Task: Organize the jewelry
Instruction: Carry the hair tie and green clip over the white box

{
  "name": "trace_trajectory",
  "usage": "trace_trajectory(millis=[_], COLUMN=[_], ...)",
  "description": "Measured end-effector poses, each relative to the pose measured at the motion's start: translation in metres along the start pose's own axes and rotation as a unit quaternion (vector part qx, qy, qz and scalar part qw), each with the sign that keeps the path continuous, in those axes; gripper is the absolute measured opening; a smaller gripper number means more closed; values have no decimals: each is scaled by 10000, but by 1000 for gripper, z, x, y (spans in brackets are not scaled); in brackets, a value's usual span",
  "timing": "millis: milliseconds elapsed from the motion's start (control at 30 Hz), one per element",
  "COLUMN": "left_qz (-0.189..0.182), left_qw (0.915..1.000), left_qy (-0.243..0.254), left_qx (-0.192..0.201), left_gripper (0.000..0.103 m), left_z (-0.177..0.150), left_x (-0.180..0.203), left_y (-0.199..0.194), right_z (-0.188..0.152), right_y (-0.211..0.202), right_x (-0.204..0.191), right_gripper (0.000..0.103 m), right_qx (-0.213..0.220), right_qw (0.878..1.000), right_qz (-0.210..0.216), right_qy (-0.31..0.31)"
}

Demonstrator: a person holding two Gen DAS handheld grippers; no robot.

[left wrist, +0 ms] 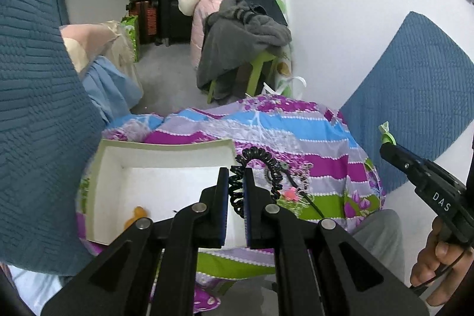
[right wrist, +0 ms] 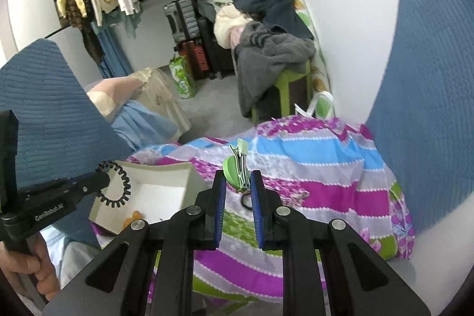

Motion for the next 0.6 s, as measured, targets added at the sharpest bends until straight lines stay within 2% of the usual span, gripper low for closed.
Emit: trace_trajectory(millis=[367, 600], left_qz=[128, 201], left_qw=[9998, 9989], left_qy=[-148, -332], left_qx=[-4, -265], left_gripper=[9, 9], left_z=[-13, -42], left_x=[-57, -87], left_y=[-5, 15], right_z=[-11, -38], right_y=[19, 47], right_x=[-61, -86], right_gripper=[15, 15], right_qx=[-27, -398], right_qw=[9996, 9983], right_qz=[206, 330], right_qy=[-166, -273])
Point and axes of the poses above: each gripper's, at about its wrist camera, not at the fingertips, and y roughly the way its jaws point, x to its right, z to its top, the point moved 6 cm from there along y, roughly the way its jaws point, and after that the axes turned 8 degrees about x, right-handed, at the moved point
